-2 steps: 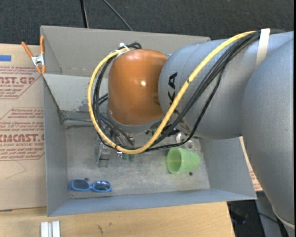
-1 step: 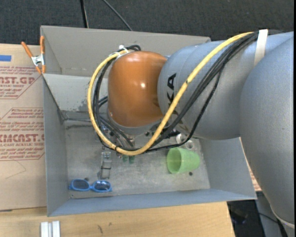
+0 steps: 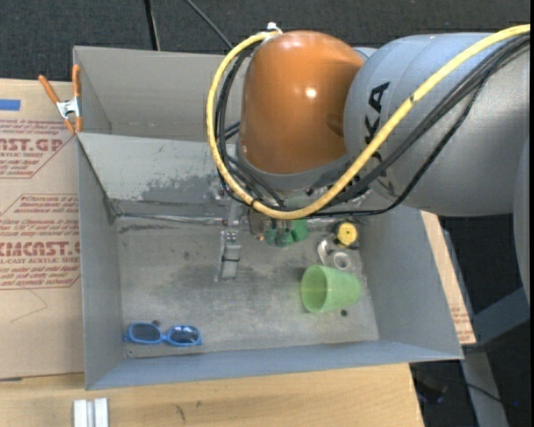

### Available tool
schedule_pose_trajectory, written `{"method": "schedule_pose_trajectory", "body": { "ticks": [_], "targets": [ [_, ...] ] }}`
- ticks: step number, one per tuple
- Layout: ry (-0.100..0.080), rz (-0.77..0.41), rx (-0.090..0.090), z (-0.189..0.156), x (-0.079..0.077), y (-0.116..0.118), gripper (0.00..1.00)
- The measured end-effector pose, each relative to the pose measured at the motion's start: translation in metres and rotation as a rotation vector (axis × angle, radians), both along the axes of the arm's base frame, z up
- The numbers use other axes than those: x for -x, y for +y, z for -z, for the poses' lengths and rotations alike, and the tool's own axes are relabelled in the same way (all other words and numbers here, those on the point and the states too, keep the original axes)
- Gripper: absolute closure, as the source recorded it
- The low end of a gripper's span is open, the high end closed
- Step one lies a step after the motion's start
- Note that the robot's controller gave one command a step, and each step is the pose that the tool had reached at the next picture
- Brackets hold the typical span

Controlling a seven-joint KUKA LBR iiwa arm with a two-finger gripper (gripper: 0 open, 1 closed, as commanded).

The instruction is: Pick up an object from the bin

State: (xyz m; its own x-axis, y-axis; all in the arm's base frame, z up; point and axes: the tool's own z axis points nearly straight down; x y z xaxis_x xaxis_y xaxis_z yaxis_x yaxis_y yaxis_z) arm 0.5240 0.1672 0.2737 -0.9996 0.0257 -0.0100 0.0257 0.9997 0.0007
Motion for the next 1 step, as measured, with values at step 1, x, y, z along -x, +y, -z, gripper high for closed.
{"method": "schedule_pose_trajectory", "body": {
  "ticks": [1],
  "targets": [
    [0.018, -0.105, 0.003, 0.1383, 0.0405, 0.0270, 0.00]
  ]
}}
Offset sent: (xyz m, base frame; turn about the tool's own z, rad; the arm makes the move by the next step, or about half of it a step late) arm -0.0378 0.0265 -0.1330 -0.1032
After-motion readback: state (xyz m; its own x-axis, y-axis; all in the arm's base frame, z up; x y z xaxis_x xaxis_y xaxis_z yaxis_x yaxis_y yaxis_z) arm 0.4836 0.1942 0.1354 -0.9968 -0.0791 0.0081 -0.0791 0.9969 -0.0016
